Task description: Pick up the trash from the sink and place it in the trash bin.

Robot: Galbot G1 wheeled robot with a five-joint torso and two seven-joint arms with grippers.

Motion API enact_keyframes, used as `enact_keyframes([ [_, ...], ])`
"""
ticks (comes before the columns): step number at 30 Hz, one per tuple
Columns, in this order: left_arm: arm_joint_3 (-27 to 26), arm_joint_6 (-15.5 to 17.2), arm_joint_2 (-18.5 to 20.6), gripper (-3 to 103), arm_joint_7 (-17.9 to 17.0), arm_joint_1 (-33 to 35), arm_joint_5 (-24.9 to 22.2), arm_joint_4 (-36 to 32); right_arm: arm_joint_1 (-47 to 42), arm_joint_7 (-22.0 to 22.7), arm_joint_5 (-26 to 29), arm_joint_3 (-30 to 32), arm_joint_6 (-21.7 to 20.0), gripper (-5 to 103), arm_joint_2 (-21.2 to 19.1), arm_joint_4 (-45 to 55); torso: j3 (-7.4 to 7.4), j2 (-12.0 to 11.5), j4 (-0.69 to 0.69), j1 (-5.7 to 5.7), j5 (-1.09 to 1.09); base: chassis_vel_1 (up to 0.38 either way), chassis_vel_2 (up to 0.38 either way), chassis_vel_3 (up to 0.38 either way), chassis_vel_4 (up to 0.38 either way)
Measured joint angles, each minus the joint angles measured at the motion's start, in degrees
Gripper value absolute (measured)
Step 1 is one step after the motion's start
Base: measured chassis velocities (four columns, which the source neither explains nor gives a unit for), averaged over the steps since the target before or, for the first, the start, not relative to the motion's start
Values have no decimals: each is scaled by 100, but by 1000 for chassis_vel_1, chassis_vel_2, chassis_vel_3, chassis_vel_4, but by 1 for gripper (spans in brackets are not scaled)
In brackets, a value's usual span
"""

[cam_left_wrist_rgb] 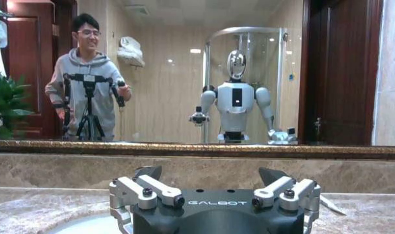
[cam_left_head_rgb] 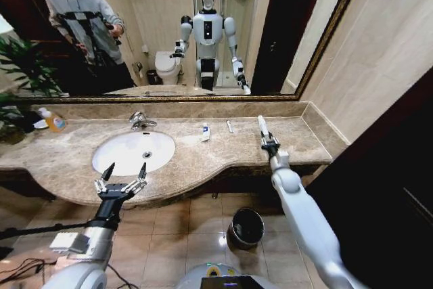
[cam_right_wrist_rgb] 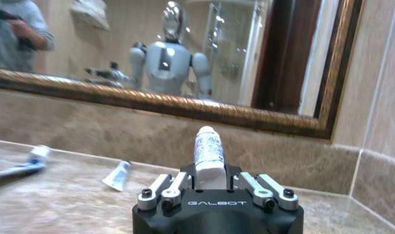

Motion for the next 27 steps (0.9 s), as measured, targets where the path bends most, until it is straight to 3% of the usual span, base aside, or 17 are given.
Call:
enact_keyframes([
  [6, 0, 0, 0, 100, 0, 0, 0, 0, -964, 10, 44, 250, 38, 27, -73, 965, 0, 0, 3, 1, -1, 0, 0, 0, 0],
  [12, 0, 0, 0, 100, 0, 0, 0, 0, -2492, -94, -373, 566, 501, 27, 74, 1769, 0, 0, 0, 0, -1, 0, 0, 0, 0],
  [18, 0, 0, 0, 100, 1, 0, 0, 0, -2993, -216, -790, 481, 833, 27, 323, 1795, 1, 0, 4, 1, 0, 0, 0, 0, 0],
  [22, 0, 0, 0, 100, 0, 0, 0, 0, -3929, -258, -1287, 473, 1432, 27, 708, 1642, 1, -1, 1, 1, -2, 0, 0, 0, 0],
  [27, 0, 0, 0, 100, 0, 0, 0, 0, -4322, -269, -1556, 486, 1811, 27, 921, 1357, 0, 0, 1, 0, -2, 0, 0, 0, 0],
])
